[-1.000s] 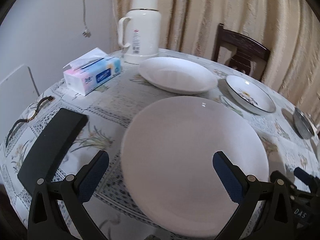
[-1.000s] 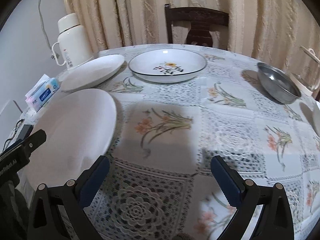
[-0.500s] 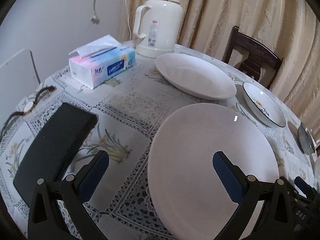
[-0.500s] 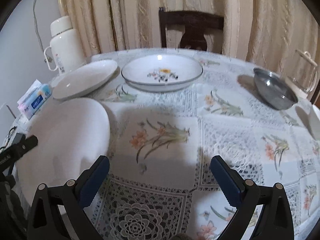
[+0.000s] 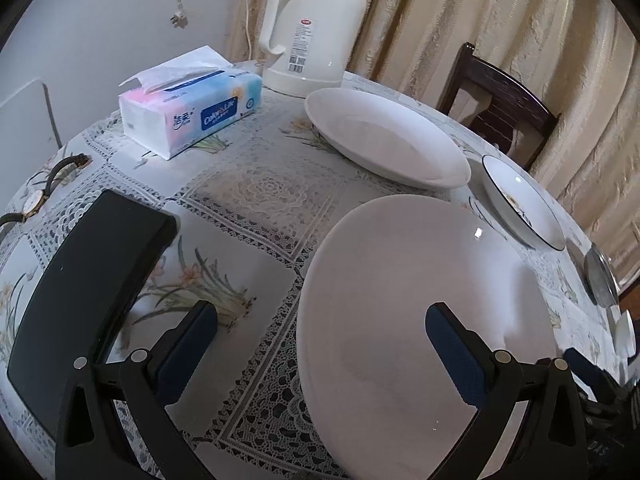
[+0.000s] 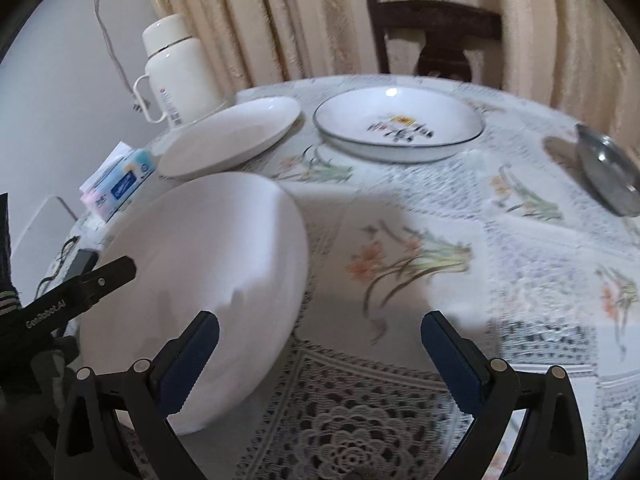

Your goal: Organize plates and bowls

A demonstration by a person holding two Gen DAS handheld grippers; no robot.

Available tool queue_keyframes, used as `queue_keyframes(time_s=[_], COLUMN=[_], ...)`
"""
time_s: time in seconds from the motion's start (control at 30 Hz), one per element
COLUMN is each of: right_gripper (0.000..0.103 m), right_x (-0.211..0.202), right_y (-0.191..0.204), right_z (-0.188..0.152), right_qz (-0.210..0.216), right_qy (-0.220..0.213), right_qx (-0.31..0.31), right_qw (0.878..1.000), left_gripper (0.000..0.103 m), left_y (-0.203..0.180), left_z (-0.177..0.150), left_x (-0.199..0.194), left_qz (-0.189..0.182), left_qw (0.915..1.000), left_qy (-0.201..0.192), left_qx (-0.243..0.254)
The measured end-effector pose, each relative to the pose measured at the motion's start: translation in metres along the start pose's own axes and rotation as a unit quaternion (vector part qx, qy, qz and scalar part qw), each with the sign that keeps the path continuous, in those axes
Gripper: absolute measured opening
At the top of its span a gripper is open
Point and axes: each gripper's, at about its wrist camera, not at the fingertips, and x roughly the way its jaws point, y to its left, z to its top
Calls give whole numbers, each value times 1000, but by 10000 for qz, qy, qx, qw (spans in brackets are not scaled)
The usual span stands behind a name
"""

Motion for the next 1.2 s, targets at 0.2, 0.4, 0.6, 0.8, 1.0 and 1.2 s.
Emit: queue_keyframes(time_s=[0.2,0.4,0.6,0.8,1.0,1.2], right_gripper=[103,103,103,103,91,73], right_x=[6,9,10,6,1,1], right_y=[6,12,13,8,2,1], right_z=[-2,-4,-4,-4,-2,0], right_qz=[-53,-179,-191,-55,141,420], right_qy=[123,226,281,190,33,-4], right_qx=[-148,-393,-504,-352,-107,37], right_qw=[9998,9988,9982,9992,9998,9991], left_gripper=[103,103,103,103,100,90], left_y=[-5,-4,2,6,6,3], left_z=[-1,-2,-2,-2,-1,-1], left_x=[2,2,-2,-4,-5,-6], left_qz=[57,-69,-295,-414,-421,-537], left_qw=[9997,9987,9988,9988,9988,9981], left_qy=[79,181,112,44,8,-37], left_qx=[211,474,362,251,230,298])
